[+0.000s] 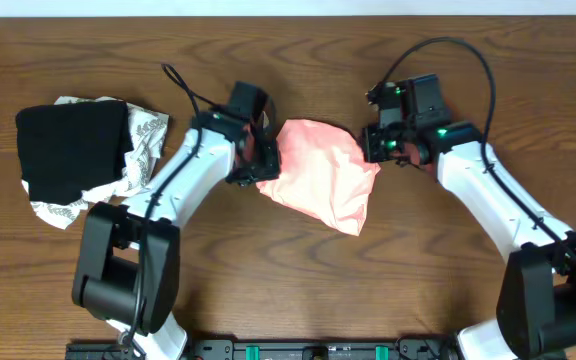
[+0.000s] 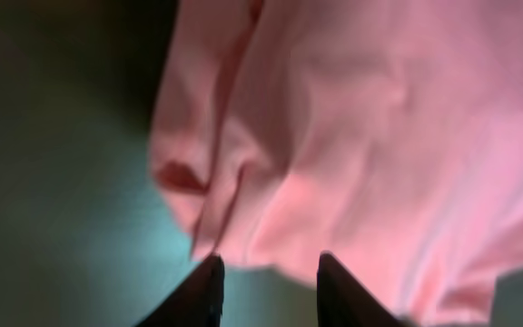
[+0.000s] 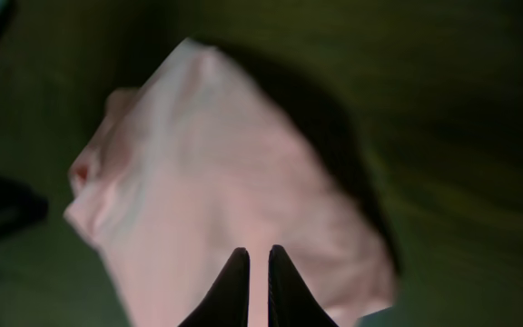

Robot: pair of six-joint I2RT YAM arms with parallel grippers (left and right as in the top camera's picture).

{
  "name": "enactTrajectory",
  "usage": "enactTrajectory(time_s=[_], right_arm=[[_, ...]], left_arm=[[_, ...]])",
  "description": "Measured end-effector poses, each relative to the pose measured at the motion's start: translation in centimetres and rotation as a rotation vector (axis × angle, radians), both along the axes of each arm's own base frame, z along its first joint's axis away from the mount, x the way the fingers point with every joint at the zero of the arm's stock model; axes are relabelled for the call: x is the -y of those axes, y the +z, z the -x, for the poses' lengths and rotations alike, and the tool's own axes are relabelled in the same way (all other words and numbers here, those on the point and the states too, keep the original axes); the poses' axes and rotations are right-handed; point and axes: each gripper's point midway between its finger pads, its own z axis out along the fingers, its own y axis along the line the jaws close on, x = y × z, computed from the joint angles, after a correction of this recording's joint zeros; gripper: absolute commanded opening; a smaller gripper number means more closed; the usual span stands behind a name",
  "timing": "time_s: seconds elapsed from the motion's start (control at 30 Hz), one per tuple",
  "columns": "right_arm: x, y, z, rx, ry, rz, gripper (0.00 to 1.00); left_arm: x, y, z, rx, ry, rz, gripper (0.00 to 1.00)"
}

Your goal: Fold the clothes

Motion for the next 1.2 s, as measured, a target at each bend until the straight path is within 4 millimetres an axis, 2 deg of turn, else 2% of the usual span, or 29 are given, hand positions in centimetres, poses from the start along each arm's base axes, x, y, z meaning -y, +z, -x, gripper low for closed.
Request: enactTrajectory(time_s=[0.1,0.27,0.33,0.4,0.53,0.6,0.77,0.83,0.93,1.07,1.1,1.2], right_arm=[[1.0,-1.2,-0.7,-0.021,-0.035,0.003,0.08],[1.3,-5.6,-0.1,-0.146,-0.057,0.018,0.02],[1.3,-7.4,1.0,-0.22,-0.054,0.026,0.02],[1.3,-8.4,2.4,-0.291,-0.049,0.028,0.02],[0.4,-8.9,5.7,-0.423,-0.009,0.024,0.01],[-0.6,-8.8,7.6,-0.479,0.039,0.017,0.02],[-3.8,-8.4,10.3,-0.522,0.163,-0.009,0.02],[-4.4,-8.4,10.6,-0.517,0.181,-0.005,0.01],[-3.8,-8.4,10.0,-0.498,0.164,0.017,0.02],[-2.0,-7.5,8.0,-0.421,0.122,0.021,0.12],[-1.6,-6.9,7.2,-0.388,0.113,0.017,0.2],[-0.6,-4.7,5.2,-0.279,0.086,0.001,0.55]], left_arm=[[1.1,-1.7,-0.5,0.041,0.034,0.038,0.34],[2.7,-3.9,-0.5,0.049,0.058,0.076,0.34],[3.0,-4.3,-0.7,0.055,0.056,0.081,0.34],[3.2,-4.5,-1.4,0.081,0.048,0.09,0.34],[3.5,-4.0,-3.6,0.181,0.016,0.116,0.34],[2.9,-3.7,-4.6,0.217,0.009,0.118,0.34],[-0.3,-3.1,-6.5,0.233,0.055,0.123,0.35],[-1.5,-2.7,-6.9,0.213,0.077,0.14,0.39],[-2.8,-2.1,-6.3,0.156,0.098,0.154,0.47],[-4.5,-0.5,-4.5,0.085,0.137,0.163,0.62],[-5.1,0.3,-3.9,0.066,0.164,0.167,0.66],[-6.5,1.9,-2.7,0.024,0.229,0.172,0.75]])
